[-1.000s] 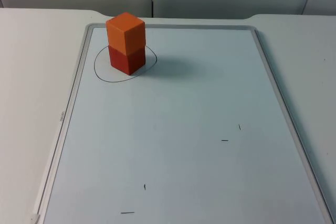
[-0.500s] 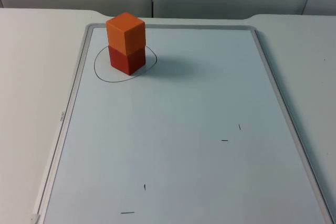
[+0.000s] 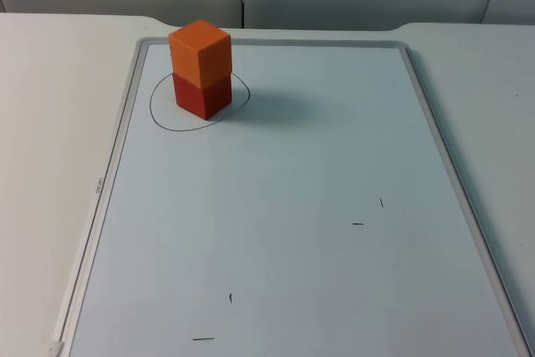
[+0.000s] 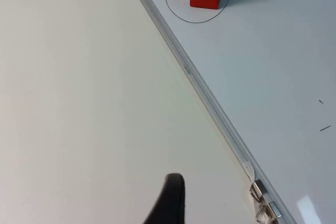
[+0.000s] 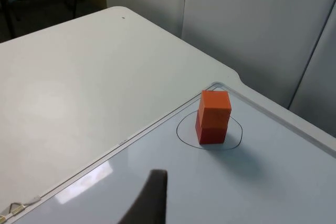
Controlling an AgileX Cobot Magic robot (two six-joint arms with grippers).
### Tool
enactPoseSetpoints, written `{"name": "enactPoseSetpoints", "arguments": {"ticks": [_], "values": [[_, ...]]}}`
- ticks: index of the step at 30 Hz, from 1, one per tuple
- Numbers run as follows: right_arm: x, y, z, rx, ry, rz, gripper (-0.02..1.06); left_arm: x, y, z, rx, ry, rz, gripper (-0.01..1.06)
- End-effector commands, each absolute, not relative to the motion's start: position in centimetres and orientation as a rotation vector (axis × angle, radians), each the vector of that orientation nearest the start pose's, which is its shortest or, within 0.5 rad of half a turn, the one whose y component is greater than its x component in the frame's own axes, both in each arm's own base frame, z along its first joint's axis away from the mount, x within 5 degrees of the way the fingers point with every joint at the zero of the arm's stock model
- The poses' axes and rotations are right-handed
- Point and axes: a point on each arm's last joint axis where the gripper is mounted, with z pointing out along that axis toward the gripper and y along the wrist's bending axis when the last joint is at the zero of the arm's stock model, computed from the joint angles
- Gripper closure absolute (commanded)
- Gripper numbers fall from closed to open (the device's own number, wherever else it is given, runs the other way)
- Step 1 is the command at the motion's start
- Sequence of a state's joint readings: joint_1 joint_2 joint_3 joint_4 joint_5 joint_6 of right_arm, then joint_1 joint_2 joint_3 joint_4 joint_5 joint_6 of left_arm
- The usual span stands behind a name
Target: Pick up one cube with the left hand and another cube with the right hand. First place the cube in the right hand at the target position, then stack the cube in the left hand on top.
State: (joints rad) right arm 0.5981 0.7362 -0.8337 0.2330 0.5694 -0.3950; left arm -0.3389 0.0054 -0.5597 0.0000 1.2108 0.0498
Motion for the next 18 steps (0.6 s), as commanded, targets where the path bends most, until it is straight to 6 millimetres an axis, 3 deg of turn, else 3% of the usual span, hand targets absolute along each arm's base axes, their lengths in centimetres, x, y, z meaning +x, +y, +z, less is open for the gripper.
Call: {"name": "enactPoseSetpoints", "arguments": {"ticks": [1,18], "values": [[11.2,9.0,37.8,-0.827,1.750,0.393,0.15,-1.7,0.7,28.1,0.407,2.100,-0.171,0.26],[11.2,9.0,37.9,-0.817,1.747,0.397,0.15,-0.6,0.4,27.9,0.349,2.024,-0.184,0.26]]}}
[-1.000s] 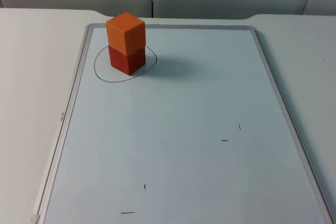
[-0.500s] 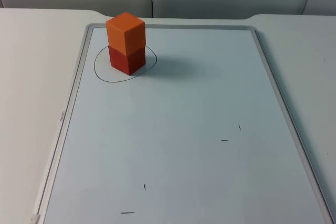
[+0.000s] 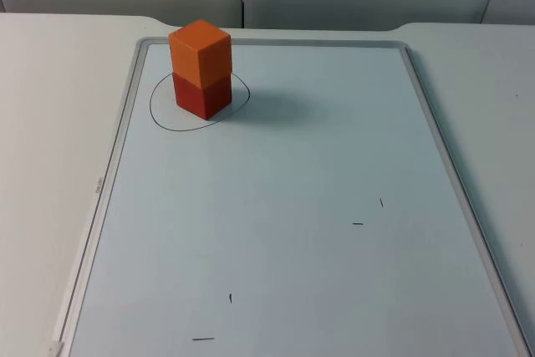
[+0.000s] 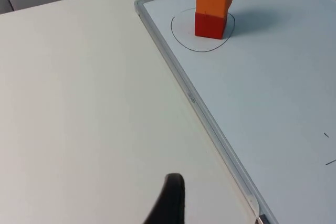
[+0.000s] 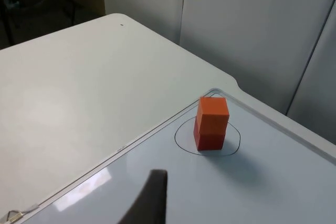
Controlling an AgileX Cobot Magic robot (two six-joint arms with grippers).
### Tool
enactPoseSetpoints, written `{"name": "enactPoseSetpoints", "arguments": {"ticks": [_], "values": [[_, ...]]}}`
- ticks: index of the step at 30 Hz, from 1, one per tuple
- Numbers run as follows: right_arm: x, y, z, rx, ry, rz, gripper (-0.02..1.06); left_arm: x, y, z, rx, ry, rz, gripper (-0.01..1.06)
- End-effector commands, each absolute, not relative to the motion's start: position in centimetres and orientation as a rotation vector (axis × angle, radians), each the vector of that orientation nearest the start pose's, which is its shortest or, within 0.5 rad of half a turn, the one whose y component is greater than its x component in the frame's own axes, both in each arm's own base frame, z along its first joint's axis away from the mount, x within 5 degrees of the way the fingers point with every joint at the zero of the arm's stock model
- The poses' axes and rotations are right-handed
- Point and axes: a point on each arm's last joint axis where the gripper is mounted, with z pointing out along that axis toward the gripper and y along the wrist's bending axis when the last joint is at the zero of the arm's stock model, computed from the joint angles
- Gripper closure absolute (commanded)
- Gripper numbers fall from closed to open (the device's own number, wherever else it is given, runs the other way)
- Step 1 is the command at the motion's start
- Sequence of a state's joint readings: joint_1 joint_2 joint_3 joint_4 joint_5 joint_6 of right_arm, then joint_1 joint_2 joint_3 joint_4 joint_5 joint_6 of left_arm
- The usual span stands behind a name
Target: Pick up one cube with the left hand and another cube with the right hand. First place the cube in the right hand at the target position, then stack the cube in the left hand on top.
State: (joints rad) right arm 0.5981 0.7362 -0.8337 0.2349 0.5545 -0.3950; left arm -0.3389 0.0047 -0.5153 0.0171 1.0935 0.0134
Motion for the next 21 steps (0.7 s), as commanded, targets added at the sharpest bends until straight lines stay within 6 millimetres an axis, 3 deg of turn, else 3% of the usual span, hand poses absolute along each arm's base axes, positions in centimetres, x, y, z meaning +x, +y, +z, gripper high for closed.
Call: {"name": "enactPoseSetpoints", "arguments": {"ticks": [1,3,7,8,21], "values": [[11.20,9.05,37.87,-0.817,1.747,0.397,0.15,-0.57,0.46,27.93,0.341,2.025,-0.182,0.26],[11.20,9.05,37.87,-0.817,1.747,0.397,0.15,-0.57,0.46,27.93,0.339,2.025,-0.184,0.26],[11.20,9.05,37.87,-0.817,1.747,0.397,0.15,-0.57,0.46,27.93,0.341,2.025,-0.183,0.14],[11.20,9.05,37.87,-0.817,1.747,0.397,0.15,-0.57,0.46,27.93,0.341,2.025,-0.183,0.01],[11.07,8.99,37.65,-0.844,1.764,0.384,0.15,-0.57,0.46,27.93,0.368,2.019,-0.166,0.00]]}}
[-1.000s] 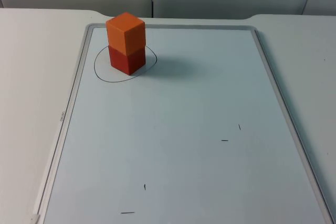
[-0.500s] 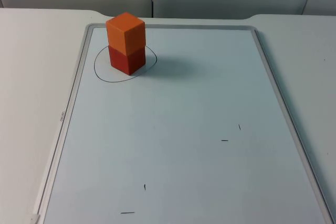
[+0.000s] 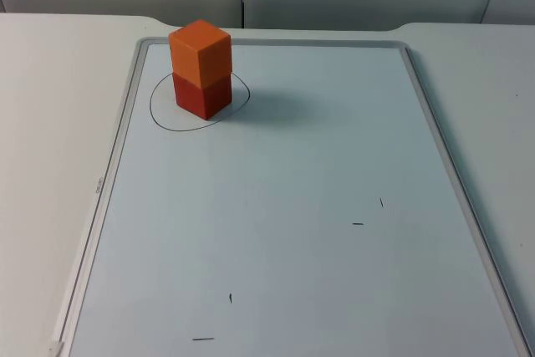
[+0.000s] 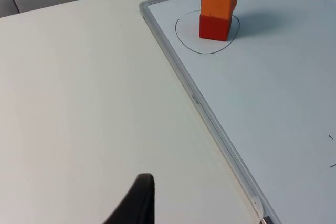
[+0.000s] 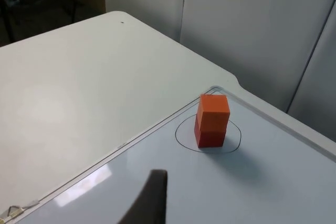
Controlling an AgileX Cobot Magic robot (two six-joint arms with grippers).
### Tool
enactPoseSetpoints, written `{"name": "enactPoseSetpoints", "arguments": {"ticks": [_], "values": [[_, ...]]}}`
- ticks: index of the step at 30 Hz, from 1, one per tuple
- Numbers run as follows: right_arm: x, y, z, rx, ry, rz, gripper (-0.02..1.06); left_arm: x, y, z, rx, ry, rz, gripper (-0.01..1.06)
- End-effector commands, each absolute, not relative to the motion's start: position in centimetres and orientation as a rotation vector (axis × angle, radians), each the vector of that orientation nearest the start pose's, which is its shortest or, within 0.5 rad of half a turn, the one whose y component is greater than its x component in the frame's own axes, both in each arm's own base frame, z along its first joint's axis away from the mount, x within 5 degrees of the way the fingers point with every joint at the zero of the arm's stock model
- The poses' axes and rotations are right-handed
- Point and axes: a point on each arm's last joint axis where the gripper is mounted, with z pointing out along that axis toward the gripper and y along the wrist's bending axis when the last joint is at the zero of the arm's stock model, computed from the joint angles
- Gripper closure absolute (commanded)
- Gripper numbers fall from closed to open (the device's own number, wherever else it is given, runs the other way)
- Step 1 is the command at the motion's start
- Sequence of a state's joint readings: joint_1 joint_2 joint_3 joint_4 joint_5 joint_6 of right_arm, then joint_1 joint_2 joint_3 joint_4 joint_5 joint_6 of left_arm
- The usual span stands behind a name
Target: Pick up one cube with the left hand and another cube with the right hand. First place the cube in the right hand at the target position, then stack the cube in the left hand on top.
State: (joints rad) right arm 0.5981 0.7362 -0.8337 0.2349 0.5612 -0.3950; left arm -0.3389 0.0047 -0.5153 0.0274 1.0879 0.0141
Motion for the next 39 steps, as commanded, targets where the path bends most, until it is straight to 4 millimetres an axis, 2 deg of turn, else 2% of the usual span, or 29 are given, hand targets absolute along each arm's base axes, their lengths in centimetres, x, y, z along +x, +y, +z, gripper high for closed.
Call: {"name": "enactPoseSetpoints", "arguments": {"ticks": [1,8,11,15,18,21,27,32,39], "values": [[11.1,9.0,37.6,-0.844,1.764,0.384,0.15,-0.6,0.5,27.9,0.368,2.019,-0.166,0.00],[10.7,8.8,37.5,-0.860,1.783,0.389,0.15,-0.6,0.5,27.9,0.367,2.019,-0.163,0.00],[9.5,8.0,38.1,-0.850,1.746,0.394,0.15,-0.6,0.5,27.9,0.367,2.019,-0.163,0.00],[6.4,6.0,38.4,-0.850,1.710,0.399,0.15,-0.6,0.5,27.9,0.367,2.019,-0.163,0.00],[5.0,5.0,37.6,-0.821,1.722,0.414,0.15,-0.6,0.5,27.9,0.367,2.019,-0.163,0.00],[3.3,3.8,35.6,-0.814,1.743,0.414,0.15,-0.6,0.5,27.9,0.367,2.019,-0.163,0.00],[1.0,1.8,33.9,-0.750,1.746,0.415,0.15,-0.6,0.5,27.9,0.367,2.019,-0.163,0.00],[-1.4,-1.4,32.7,-0.584,1.757,0.332,0.15,-0.6,0.5,27.9,0.367,2.019,-0.163,0.00],[-1.5,-2.0,31.5,-0.582,1.819,0.281,0.15,-0.6,0.5,27.9,0.367,2.019,-0.163,0.00]]}}
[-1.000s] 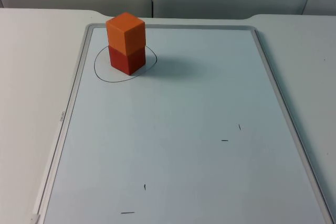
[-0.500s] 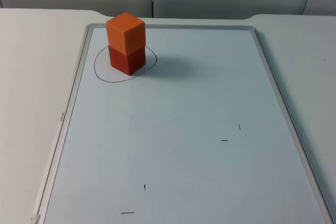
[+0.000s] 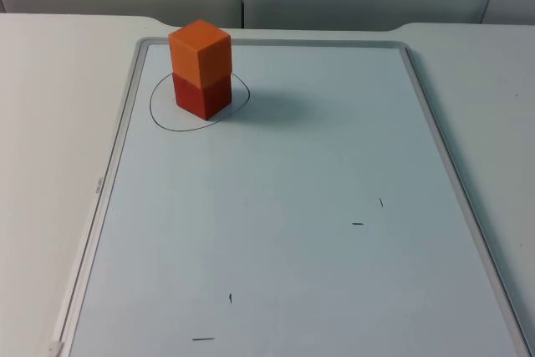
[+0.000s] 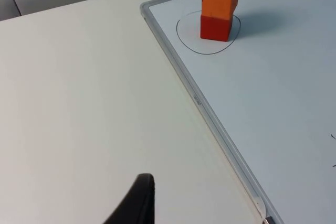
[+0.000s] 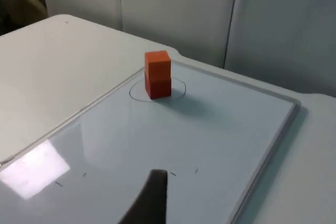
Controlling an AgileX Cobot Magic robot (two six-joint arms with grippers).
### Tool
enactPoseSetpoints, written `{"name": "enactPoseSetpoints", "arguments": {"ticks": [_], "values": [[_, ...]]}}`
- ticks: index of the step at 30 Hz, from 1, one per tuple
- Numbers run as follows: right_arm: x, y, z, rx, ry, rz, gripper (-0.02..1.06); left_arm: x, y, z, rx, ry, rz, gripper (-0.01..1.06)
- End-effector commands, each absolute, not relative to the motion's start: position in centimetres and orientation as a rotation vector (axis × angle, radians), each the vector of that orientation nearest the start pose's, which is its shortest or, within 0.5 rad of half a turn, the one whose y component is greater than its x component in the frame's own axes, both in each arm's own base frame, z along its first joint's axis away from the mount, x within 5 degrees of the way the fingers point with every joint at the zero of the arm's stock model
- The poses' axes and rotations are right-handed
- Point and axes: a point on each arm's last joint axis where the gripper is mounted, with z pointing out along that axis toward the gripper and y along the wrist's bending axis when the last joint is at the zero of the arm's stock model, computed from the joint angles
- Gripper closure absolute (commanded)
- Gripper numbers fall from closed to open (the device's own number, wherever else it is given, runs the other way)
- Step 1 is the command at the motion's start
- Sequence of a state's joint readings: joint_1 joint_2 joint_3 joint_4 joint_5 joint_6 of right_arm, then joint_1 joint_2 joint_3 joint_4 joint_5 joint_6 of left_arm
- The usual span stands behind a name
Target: Pick up one cube with the left hand and another cube with the right hand. First place the cube in the right hand at the target position, then stack the cube in the left hand on top.
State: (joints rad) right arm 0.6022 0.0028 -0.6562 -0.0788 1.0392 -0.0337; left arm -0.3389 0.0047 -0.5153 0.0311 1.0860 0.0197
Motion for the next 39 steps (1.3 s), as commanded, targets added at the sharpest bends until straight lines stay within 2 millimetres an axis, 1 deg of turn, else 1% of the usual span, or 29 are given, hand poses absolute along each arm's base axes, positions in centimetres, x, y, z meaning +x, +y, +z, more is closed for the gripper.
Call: {"name": "enactPoseSetpoints", "arguments": {"ticks": [1,3,4,5,6,7,16,27,39], "values": [[-1.5,-2.0,31.5,-0.582,1.819,0.281,0.15,-0.6,0.5,27.9,0.367,2.019,-0.163,0.00],[-1.1,-1.7,30.6,-0.586,1.856,0.276,0.15,-0.6,0.5,27.9,0.367,2.019,-0.163,0.00],[-0.7,-1.4,29.7,-0.582,1.887,0.280,0.15,-0.6,0.5,27.9,0.367,2.019,-0.163,0.00],[-0.5,-1.2,29.2,-0.580,1.903,0.287,0.15,-0.6,0.5,27.9,0.367,2.019,-0.163,0.00],[-0.5,-1.2,29.2,-0.580,1.903,0.287,0.15,-0.6,0.5,27.9,0.367,2.019,-0.163,0.00],[-0.2,-1.0,28.6,-0.580,1.924,0.293,0.15,-0.6,0.5,27.9,0.367,2.019,-0.163,0.00],[-0.3,-1.0,28.5,-0.580,1.936,0.294,0.15,-0.6,0.5,27.9,0.367,2.019,-0.163,0.00],[-0.2,-0.9,27.8,-0.584,1.981,0.306,0.15,-0.6,0.5,27.9,0.367,2.019,-0.163,0.00],[-0.2,-0.9,27.8,-0.586,1.980,0.305,0.15,-0.6,0.5,27.9,0.367,2.019,-0.163,0.00]]}}
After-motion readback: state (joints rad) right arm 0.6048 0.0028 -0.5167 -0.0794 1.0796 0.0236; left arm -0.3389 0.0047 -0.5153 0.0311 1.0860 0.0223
